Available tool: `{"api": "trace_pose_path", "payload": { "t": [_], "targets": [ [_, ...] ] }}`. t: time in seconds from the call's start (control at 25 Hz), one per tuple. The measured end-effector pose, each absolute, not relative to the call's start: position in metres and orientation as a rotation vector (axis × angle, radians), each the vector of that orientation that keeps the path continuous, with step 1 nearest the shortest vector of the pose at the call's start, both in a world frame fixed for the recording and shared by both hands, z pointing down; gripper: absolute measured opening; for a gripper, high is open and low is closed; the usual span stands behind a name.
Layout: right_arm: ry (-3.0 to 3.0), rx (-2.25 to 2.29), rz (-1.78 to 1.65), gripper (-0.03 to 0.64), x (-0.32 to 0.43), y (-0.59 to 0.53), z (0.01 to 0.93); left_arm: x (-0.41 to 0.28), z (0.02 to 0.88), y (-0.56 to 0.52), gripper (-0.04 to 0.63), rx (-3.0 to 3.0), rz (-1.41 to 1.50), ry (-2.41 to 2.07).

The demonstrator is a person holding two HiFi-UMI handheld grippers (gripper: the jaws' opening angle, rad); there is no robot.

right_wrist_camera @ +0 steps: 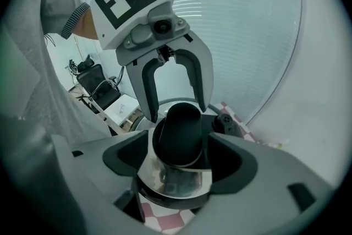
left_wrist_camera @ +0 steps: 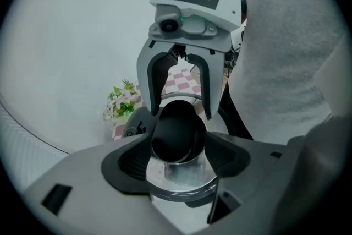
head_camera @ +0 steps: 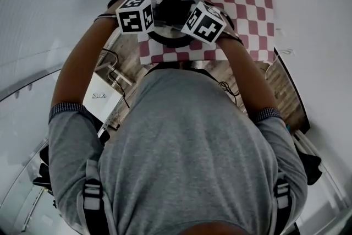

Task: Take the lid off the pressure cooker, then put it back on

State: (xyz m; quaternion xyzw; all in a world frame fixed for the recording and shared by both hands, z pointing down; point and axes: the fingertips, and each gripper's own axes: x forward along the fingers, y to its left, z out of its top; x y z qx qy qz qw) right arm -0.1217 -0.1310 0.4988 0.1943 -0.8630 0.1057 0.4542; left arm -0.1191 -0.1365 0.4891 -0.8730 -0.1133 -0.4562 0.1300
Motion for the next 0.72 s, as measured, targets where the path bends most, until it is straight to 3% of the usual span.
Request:
{"api": "trace_pose_path", "payload": {
  "t": [0.72],
  "targets": [
    [-1.998,0.459,0.35,0.293,-0.123,-0.138,0.521,-0.112,0.517,-0.138,0.32,-2.362,-1.446,-0.605]
  ]
}}
